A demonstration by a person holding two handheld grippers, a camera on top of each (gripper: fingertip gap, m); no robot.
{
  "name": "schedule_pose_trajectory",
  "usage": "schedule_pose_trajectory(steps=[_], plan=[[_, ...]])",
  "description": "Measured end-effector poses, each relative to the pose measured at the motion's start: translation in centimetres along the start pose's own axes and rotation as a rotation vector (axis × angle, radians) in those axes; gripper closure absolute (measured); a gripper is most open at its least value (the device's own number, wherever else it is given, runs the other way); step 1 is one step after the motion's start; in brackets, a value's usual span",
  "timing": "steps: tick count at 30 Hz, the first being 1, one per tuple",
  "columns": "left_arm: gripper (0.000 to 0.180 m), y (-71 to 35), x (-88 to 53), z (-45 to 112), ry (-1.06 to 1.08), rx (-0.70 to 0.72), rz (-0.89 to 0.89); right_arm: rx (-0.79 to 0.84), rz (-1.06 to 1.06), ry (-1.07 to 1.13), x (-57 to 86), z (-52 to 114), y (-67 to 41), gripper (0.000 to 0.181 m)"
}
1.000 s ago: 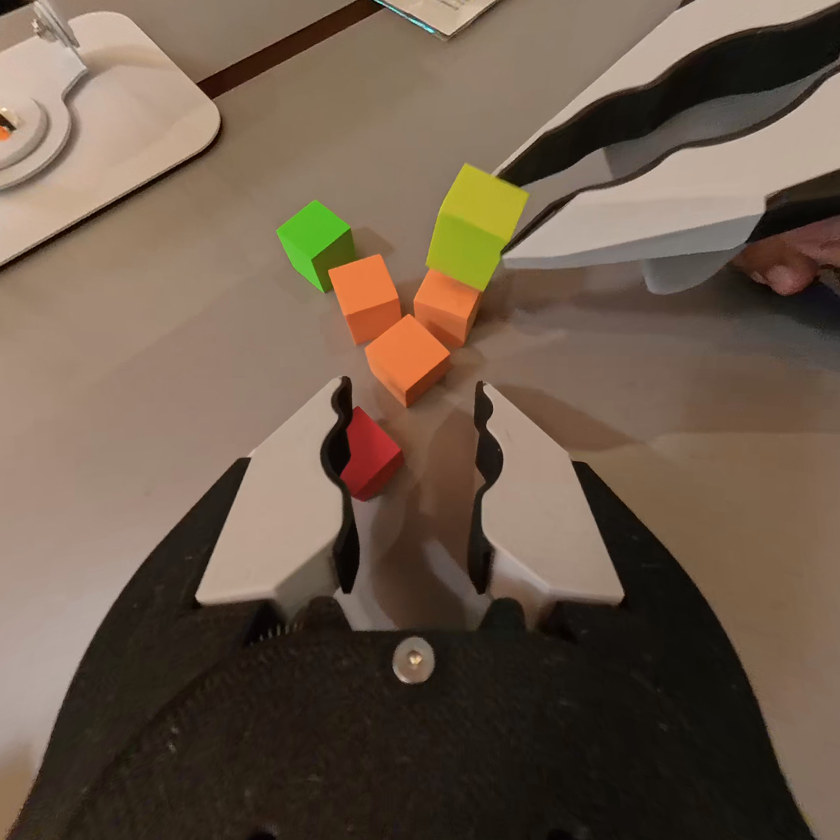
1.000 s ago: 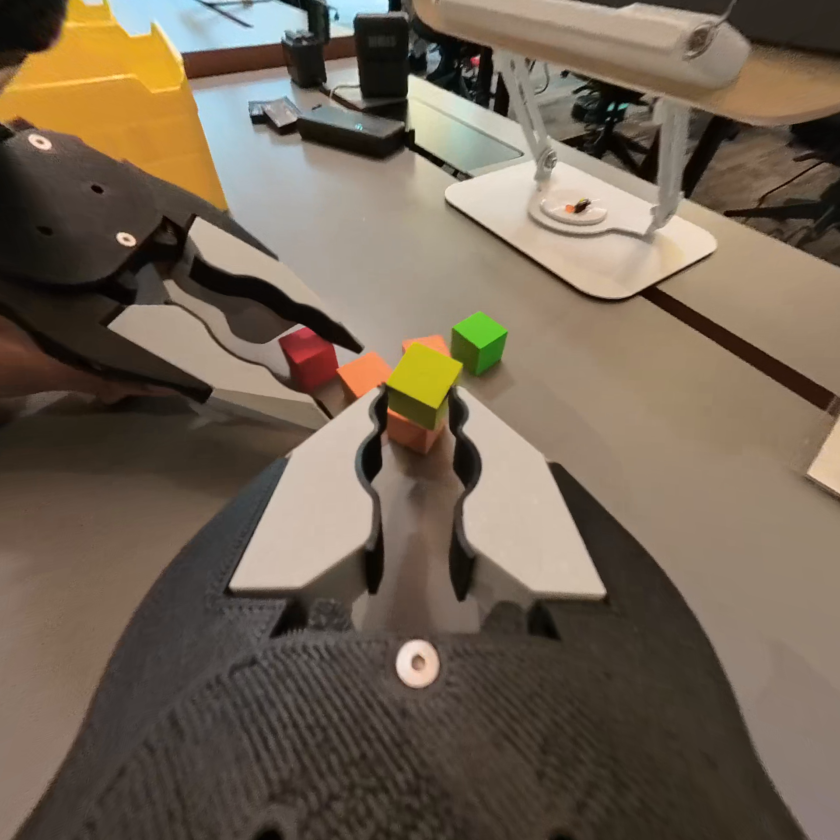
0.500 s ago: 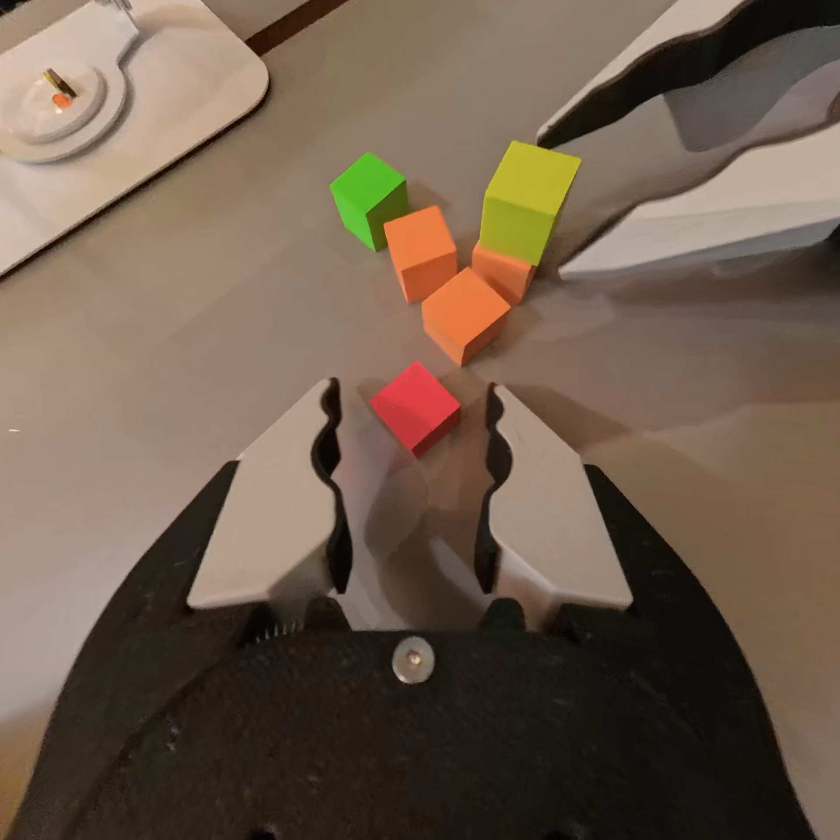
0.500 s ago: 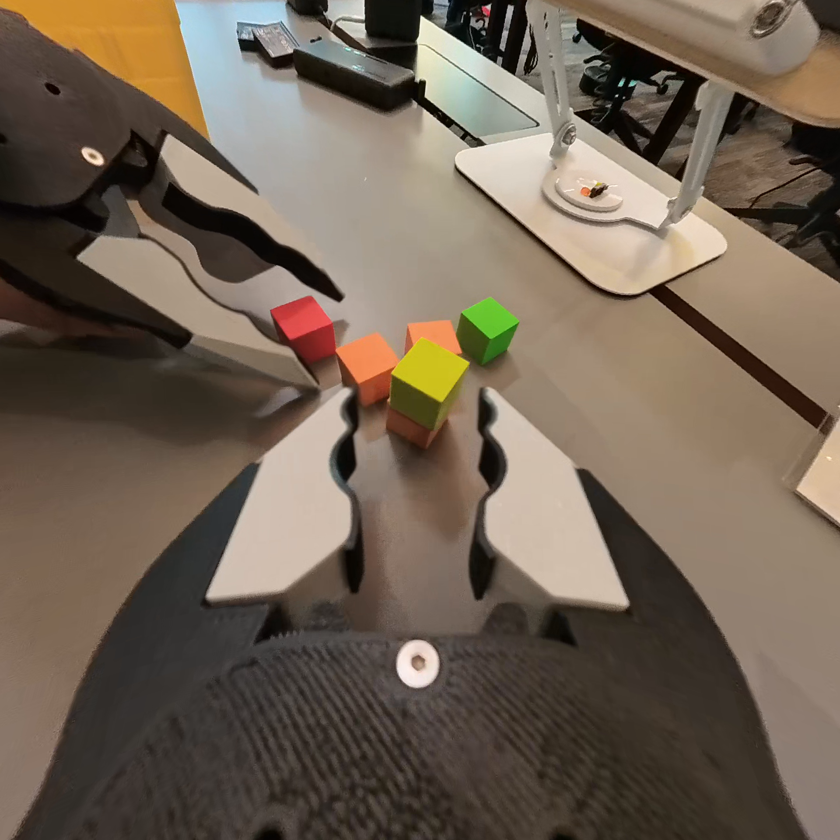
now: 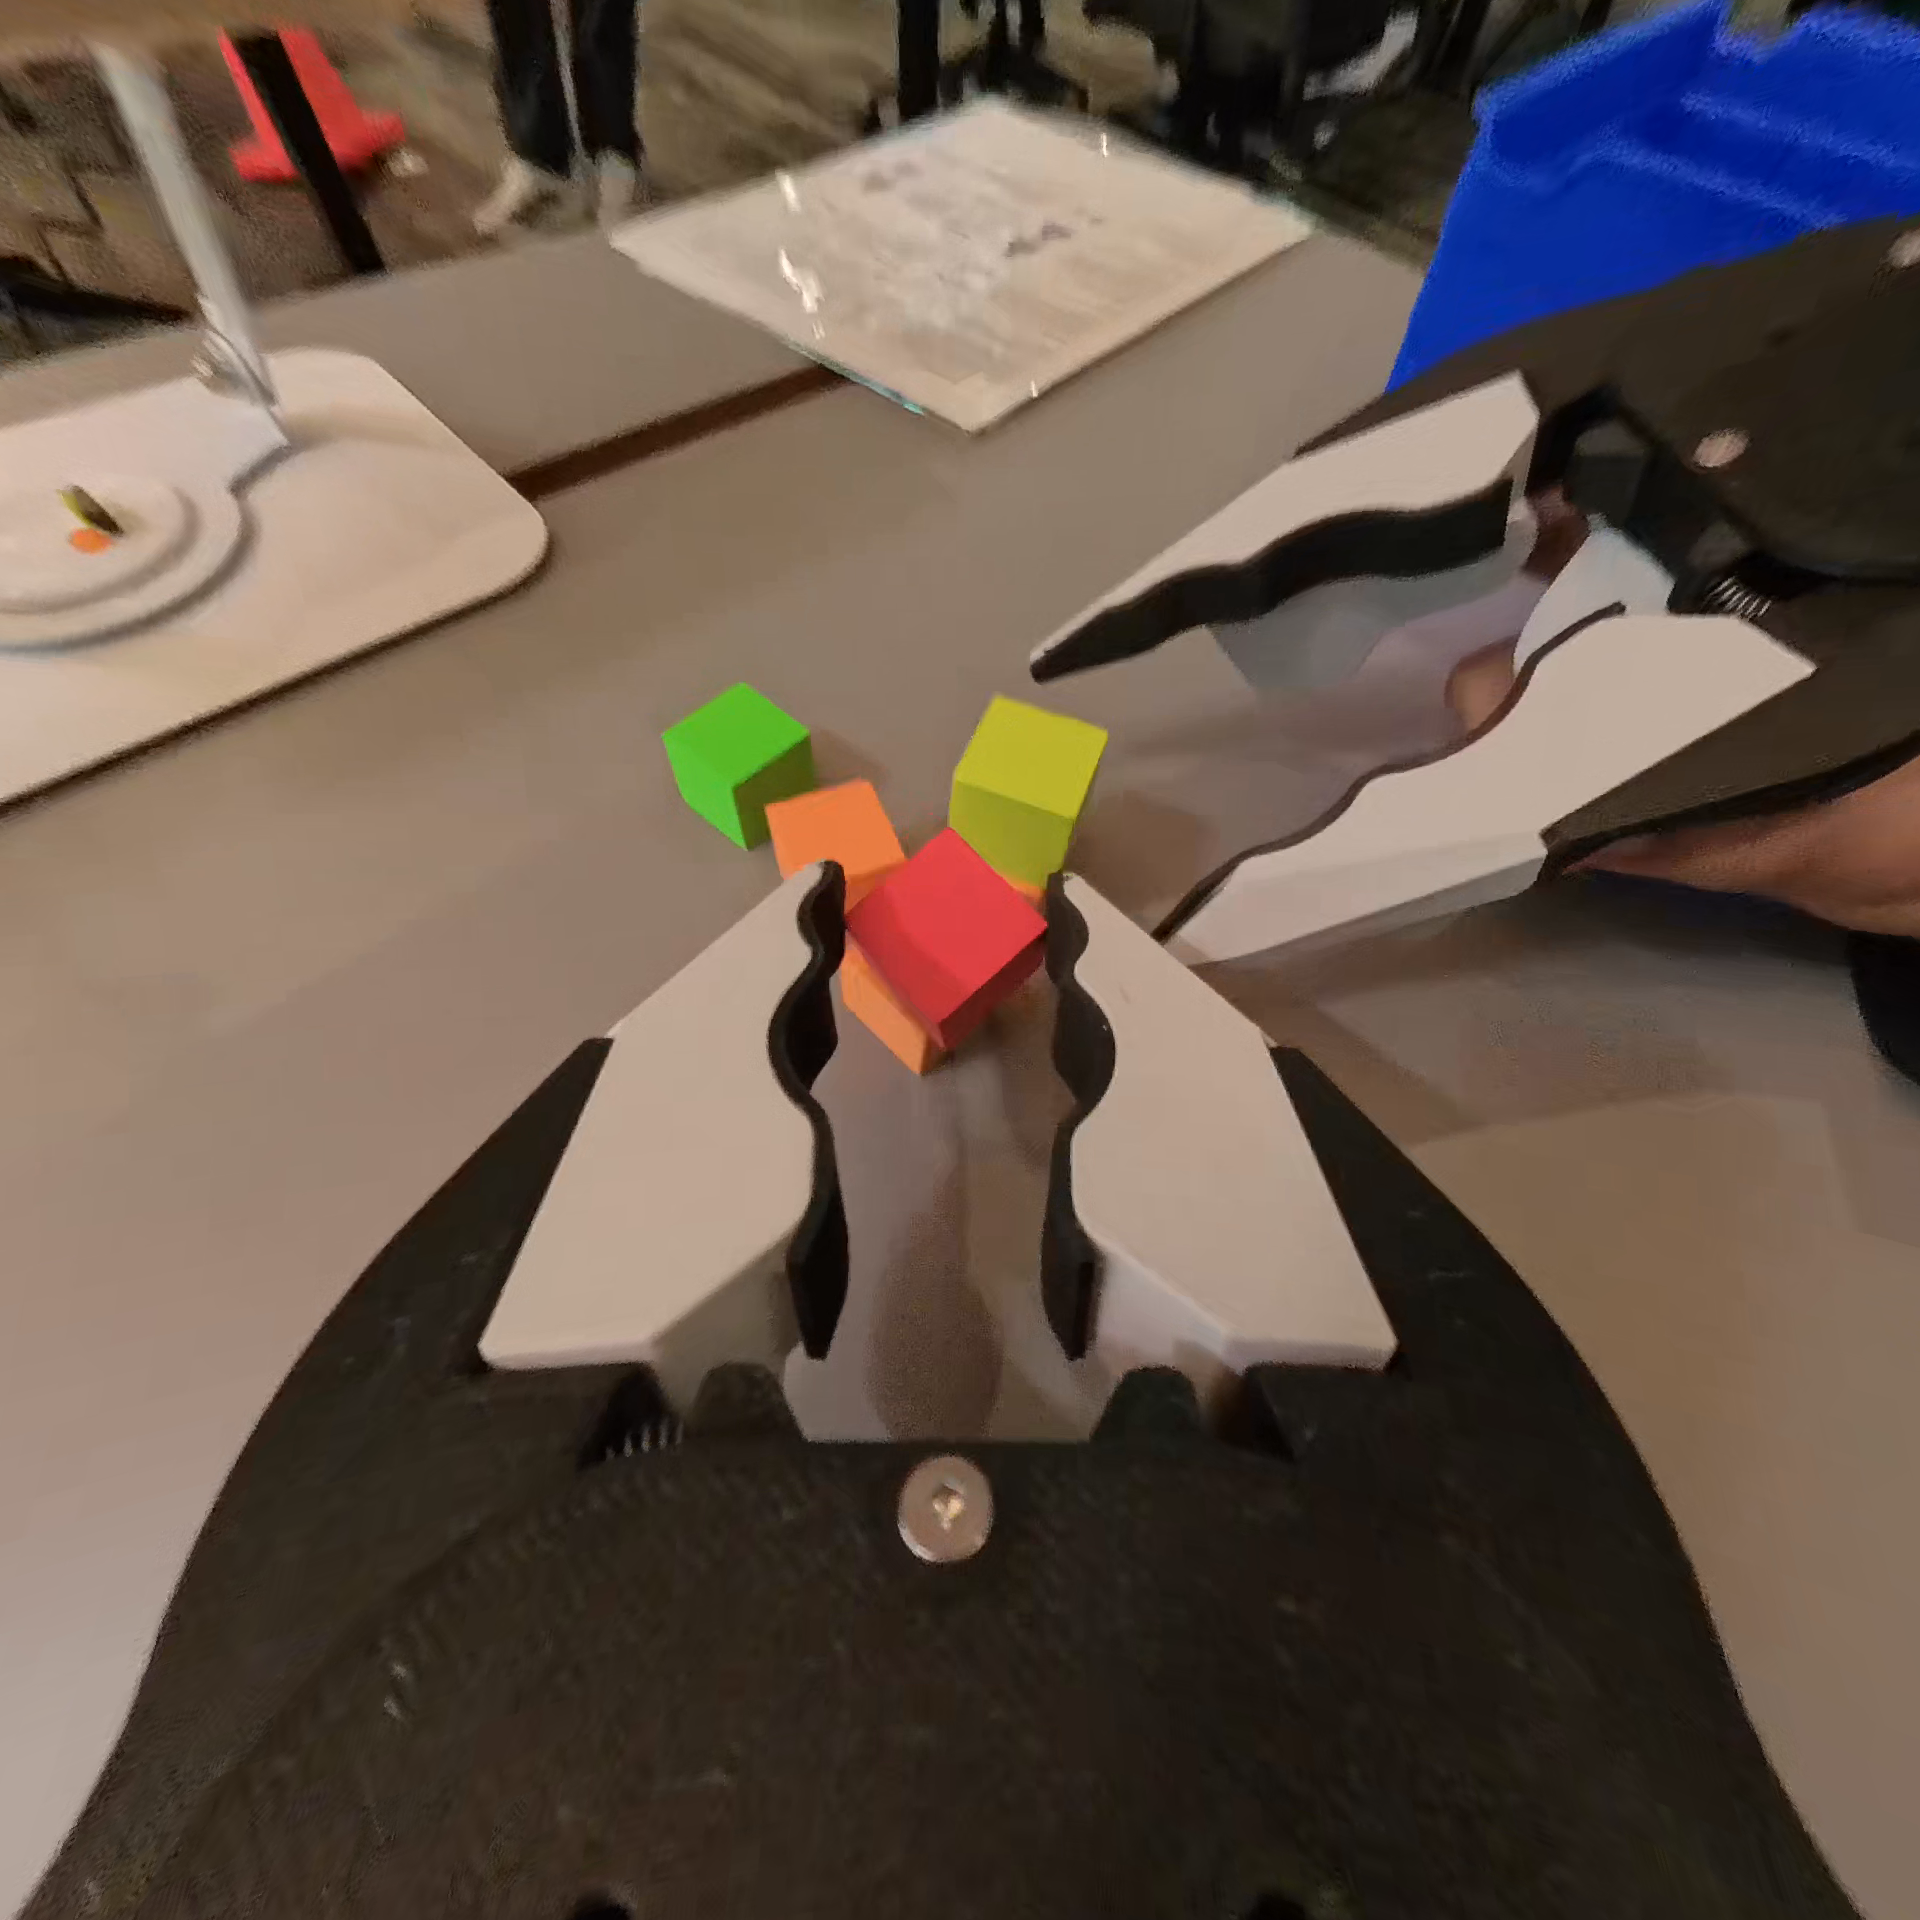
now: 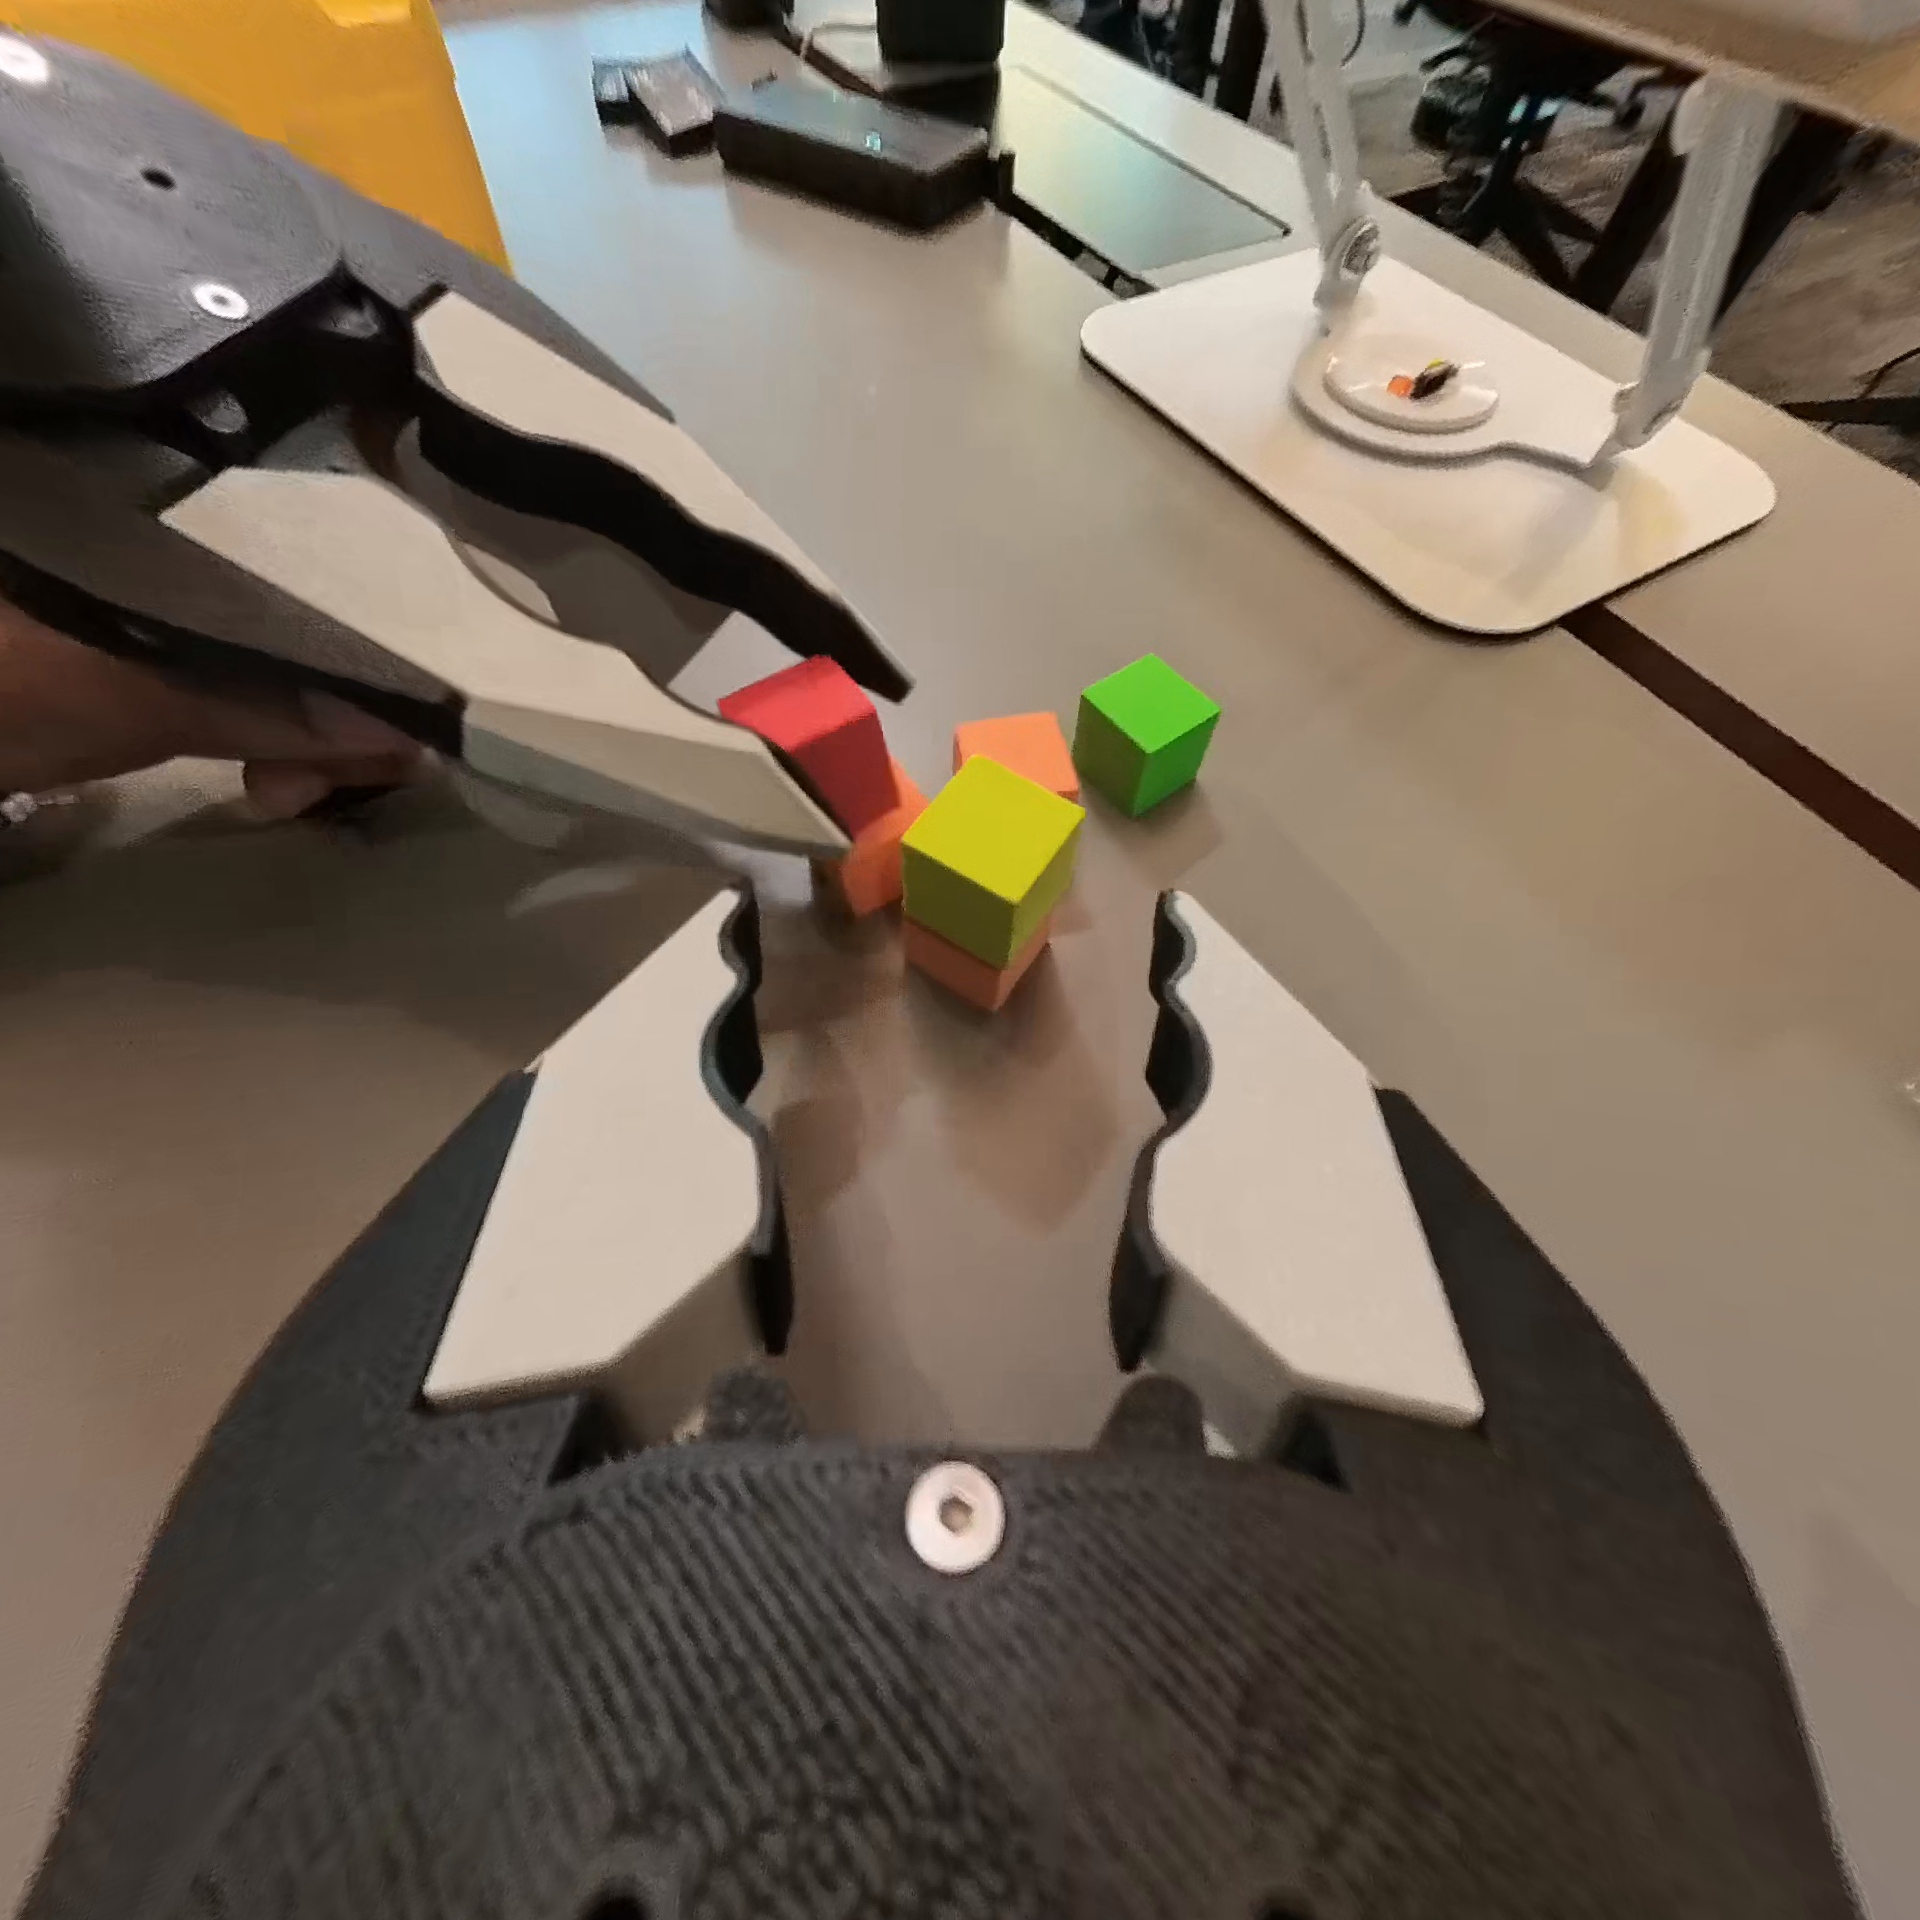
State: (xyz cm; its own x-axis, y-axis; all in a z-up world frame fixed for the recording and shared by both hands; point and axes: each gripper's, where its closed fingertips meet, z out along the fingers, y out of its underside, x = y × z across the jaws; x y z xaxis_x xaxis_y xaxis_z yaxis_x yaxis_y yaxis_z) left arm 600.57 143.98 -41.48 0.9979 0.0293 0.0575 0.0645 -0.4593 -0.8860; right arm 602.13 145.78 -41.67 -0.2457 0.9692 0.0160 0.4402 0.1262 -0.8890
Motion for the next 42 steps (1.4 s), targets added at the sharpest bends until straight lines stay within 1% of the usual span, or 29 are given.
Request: schedule_pose_trajectory(steps=[1,3,5,6,10,12,13,15,22,26,30,32,35,38,40,42], plan=[[0.144,0.5,0.1,0.3,-0.007,-0.036,0.010,-0.018,-0.011,0.002,-0.1,0.2,0.2,0.106],[0.138,0.4,-0.1,0.3,-0.037,-0.034,0.033,-0.051,-0.030,0.004,-0.3,0.5,0.6,0.107],[0.125,0.2,-0.1,0.1,-0.038,-0.015,0.032,-0.087,-0.039,0.001,-0.4,0.9,1.1,0.111],[0.121,0.1,-0.1,0.0,-0.033,-0.006,0.022,-0.111,-0.037,-0.002,-0.4,1.1,1.4,0.113],[0.116,0.1,-0.5,-0.5,-0.016,0.007,0.000,-0.201,-0.016,-0.003,-0.1,2.0,2.6,0.132],[0.113,0.3,-0.8,-0.6,-0.017,-0.003,-0.003,-0.217,-0.005,-0.004,0.2,2.3,2.7,0.147],[0.112,0.5,-0.8,-0.7,-0.013,-0.010,-0.005,-0.214,0.004,-0.009,0.2,2.3,2.6,0.151],[0.110,0.8,-0.8,-0.7,-0.010,-0.027,-0.004,-0.190,0.028,-0.005,0.5,2.2,2.3,0.152],[0.110,1.9,-0.4,-0.1,-0.015,-0.108,0.027,-0.033,0.103,-0.020,1.2,0.6,-0.2,0.152],[0.112,2.8,-0.3,0.5,-0.054,-0.176,0.086,0.039,0.079,-0.044,0.0,-0.6,-3.0,0.152],[0.113,3.9,-0.1,1.2,-0.102,-0.261,0.185,-0.001,0.000,-0.046,-2.3,-0.3,-4.0,0.152],[0.120,3.9,0.0,1.2,-0.119,-0.259,0.213,-0.039,-0.035,-0.020,-2.9,0.3,-3.7,0.152],[0.133,3.8,-0.3,1.2,-0.130,-0.260,0.193,-0.096,-0.075,0.025,-2.8,1.3,-2.8,0.152],[0.147,3.7,-0.4,1.1,-0.122,-0.254,0.169,-0.084,-0.057,0.014,-2.9,1.6,-2.7,0.151],[0.149,3.7,-0.4,1.1,-0.118,-0.253,0.170,-0.074,-0.052,0.009,-2.9,1.6,-2.8,0.150],[0.149,3.7,-0.4,1.1,-0.121,-0.253,0.175,-0.067,-0.058,0.007,-2.9,1.5,-2.9,0.144]])
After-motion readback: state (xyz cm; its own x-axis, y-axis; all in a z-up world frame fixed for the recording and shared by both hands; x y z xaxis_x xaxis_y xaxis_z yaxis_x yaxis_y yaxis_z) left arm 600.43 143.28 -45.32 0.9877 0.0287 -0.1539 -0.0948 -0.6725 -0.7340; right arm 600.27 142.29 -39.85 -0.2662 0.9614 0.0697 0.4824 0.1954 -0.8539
